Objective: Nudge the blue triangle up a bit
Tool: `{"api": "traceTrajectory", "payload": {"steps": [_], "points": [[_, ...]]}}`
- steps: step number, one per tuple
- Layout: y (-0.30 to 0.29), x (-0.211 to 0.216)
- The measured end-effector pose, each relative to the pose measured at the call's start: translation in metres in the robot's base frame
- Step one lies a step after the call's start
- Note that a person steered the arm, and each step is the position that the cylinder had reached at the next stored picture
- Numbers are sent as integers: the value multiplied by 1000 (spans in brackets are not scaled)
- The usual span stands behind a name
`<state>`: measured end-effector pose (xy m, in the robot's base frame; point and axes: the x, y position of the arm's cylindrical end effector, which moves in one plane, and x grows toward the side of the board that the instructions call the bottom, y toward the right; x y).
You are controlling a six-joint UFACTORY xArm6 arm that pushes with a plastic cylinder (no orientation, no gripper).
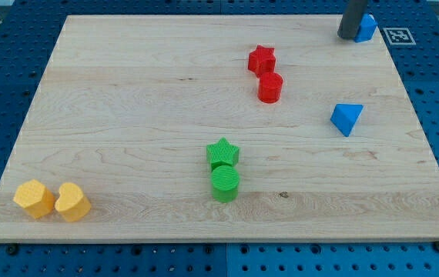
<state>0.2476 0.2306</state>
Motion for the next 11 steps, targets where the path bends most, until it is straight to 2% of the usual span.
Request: {"api": "traceTrajectory", "payload": {"steps": [1,3,5,6,7,9,11], "points": [[-3,6],[-8,105],[-109,163],[-117,206],[-101,271],[-84,272],[-44,240]]}}
